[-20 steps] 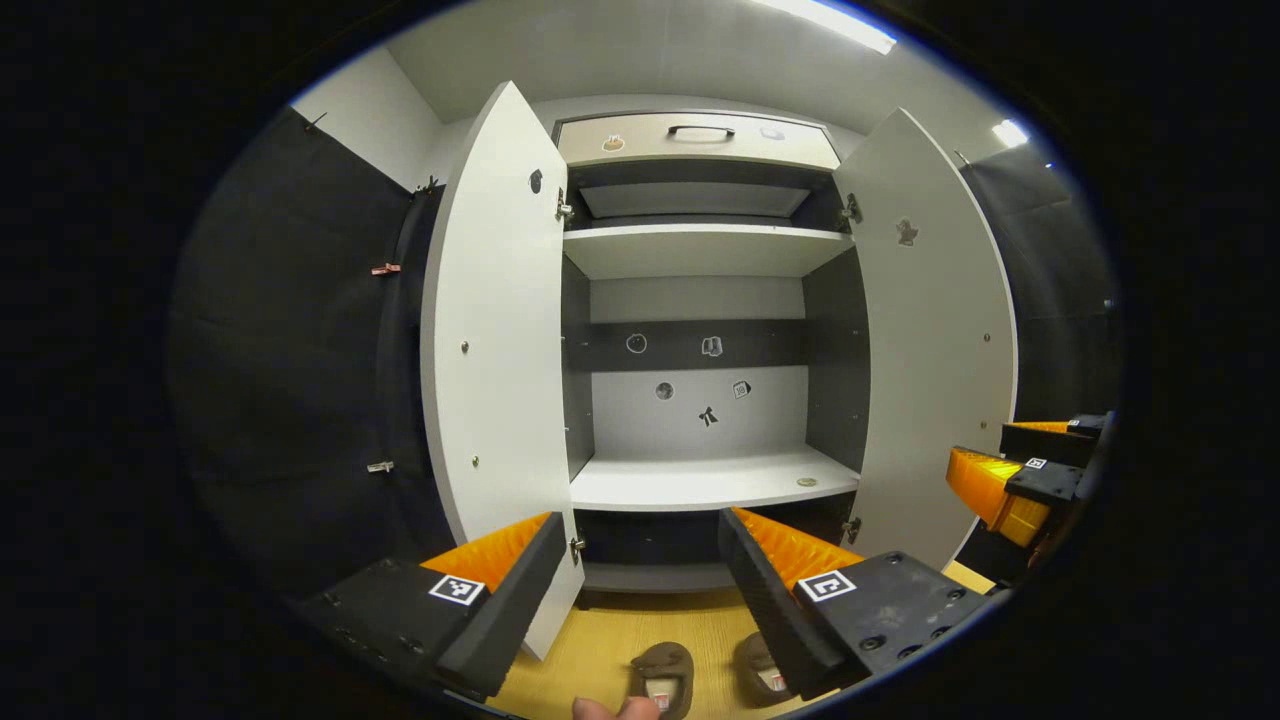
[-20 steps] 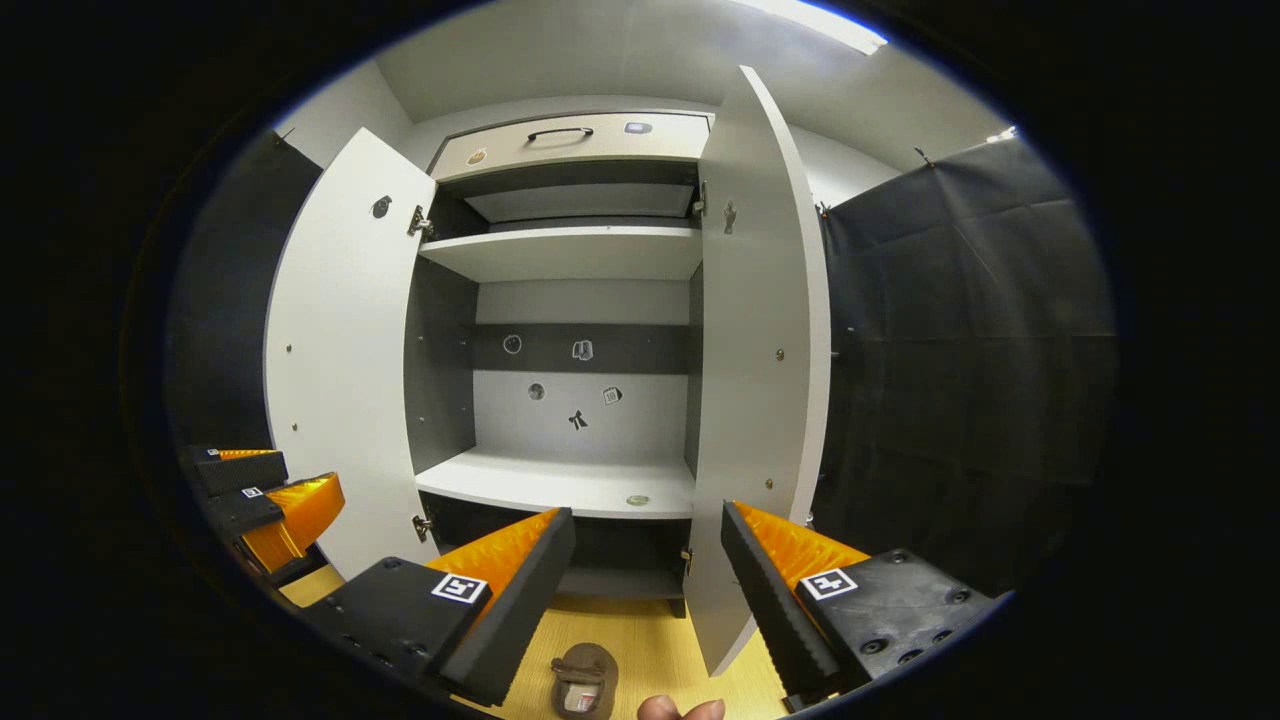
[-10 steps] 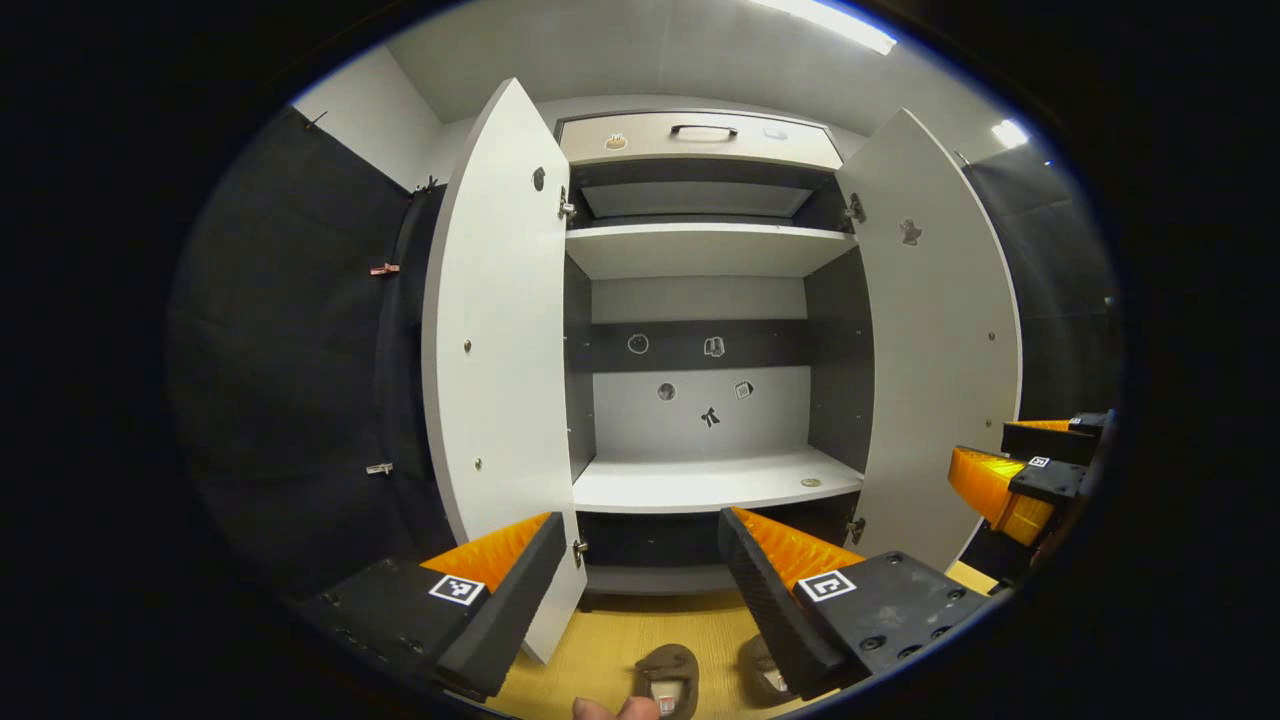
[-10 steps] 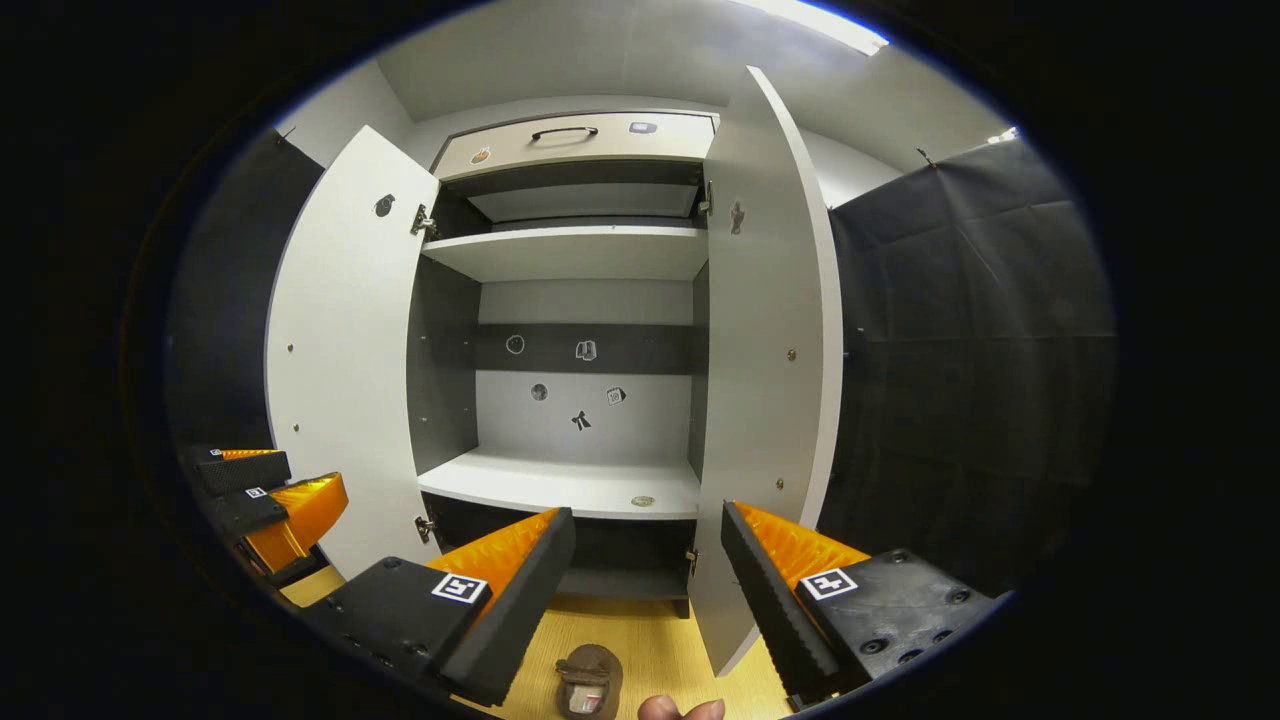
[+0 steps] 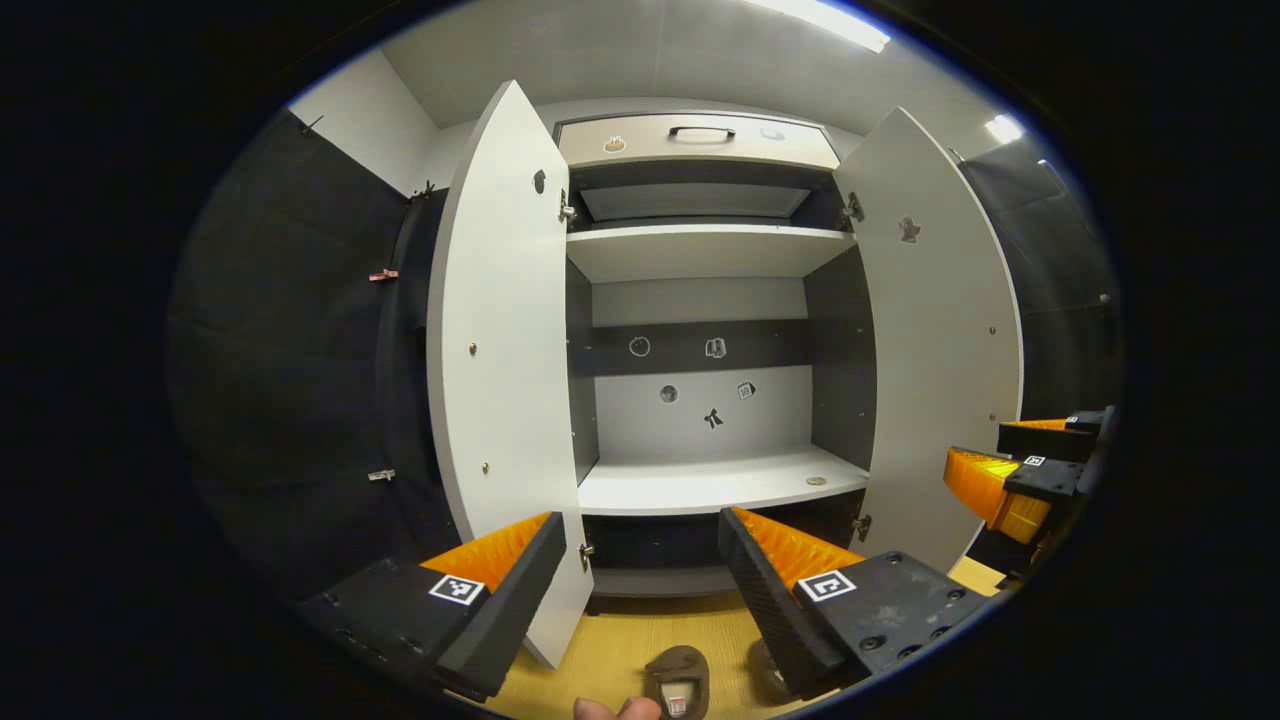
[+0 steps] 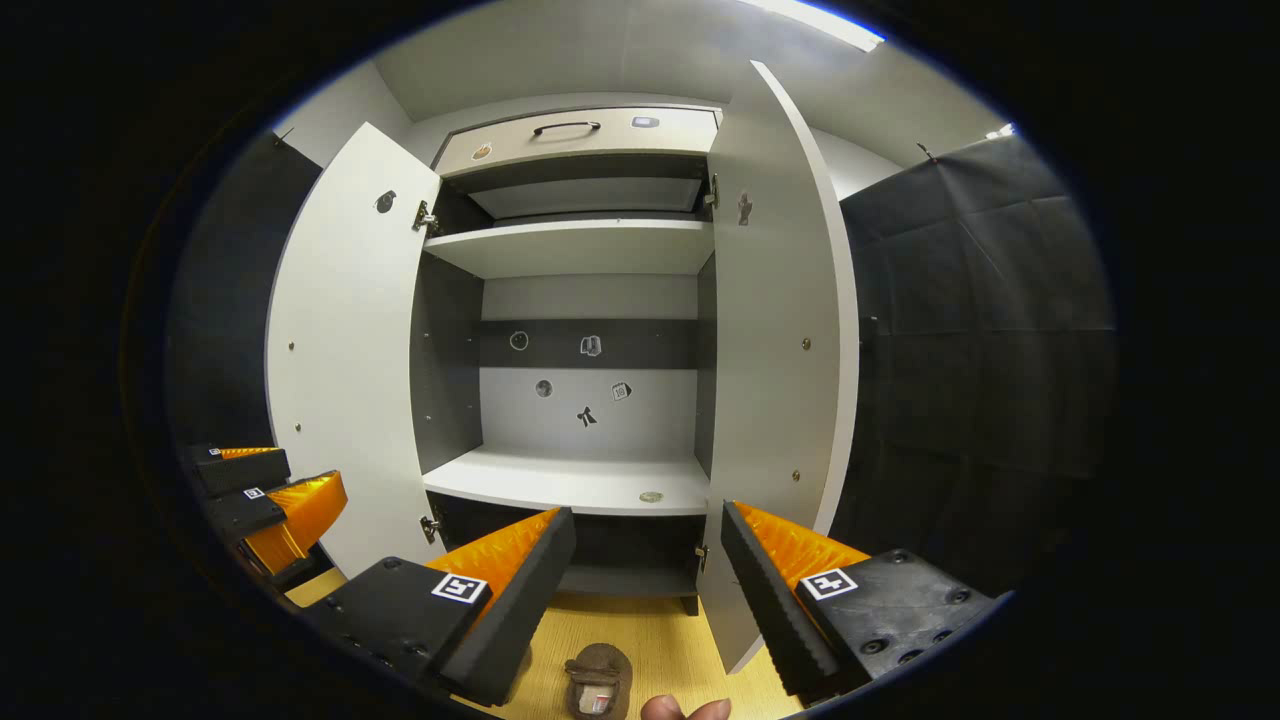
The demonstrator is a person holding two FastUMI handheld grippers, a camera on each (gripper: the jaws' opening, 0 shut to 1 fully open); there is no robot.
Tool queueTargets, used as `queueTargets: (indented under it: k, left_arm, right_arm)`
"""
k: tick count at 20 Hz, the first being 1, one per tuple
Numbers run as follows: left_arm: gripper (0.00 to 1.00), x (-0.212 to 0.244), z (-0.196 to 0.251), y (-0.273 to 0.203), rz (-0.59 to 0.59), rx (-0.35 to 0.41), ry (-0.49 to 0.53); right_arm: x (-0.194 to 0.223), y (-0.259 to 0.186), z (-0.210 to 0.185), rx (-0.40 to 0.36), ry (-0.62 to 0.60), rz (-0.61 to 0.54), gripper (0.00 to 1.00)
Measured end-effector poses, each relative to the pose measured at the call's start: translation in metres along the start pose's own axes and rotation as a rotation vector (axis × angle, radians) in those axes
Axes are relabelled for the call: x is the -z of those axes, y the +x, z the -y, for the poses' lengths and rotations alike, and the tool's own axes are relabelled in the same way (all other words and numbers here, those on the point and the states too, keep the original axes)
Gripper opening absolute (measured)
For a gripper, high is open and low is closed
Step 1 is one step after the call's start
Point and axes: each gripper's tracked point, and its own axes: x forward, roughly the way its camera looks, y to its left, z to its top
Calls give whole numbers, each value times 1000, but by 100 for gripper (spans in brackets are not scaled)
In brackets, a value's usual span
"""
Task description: Grab one shoe with the right hand and put it into the shoe cabinet, grab the other shoe with the left hand and put it into the shoe cabinet; then close the right door with the right hand and the left door with the left hand.
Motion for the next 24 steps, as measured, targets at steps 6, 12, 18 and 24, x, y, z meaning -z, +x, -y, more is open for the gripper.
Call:
queueTargets:
  k: [6, 12, 18, 24]
  left_arm:
    - [98, 8, -18, -7, -6, -32, 4]
    - [98, 30, -37, -16, -42, -73, 27]
    - [98, 53, -50, -22, -84, -107, 41]
    - [96, 77, -54, -20, -131, -116, 57]
  right_arm:
    - [67, -8, -21, -62, 23, -166, 98]
    - [164, -24, -44, -122, 74, -391, 98]
    - [268, -35, -66, -174, 87, -608, 99]
    - [344, -23, -83, -181, 122, -751, 98]
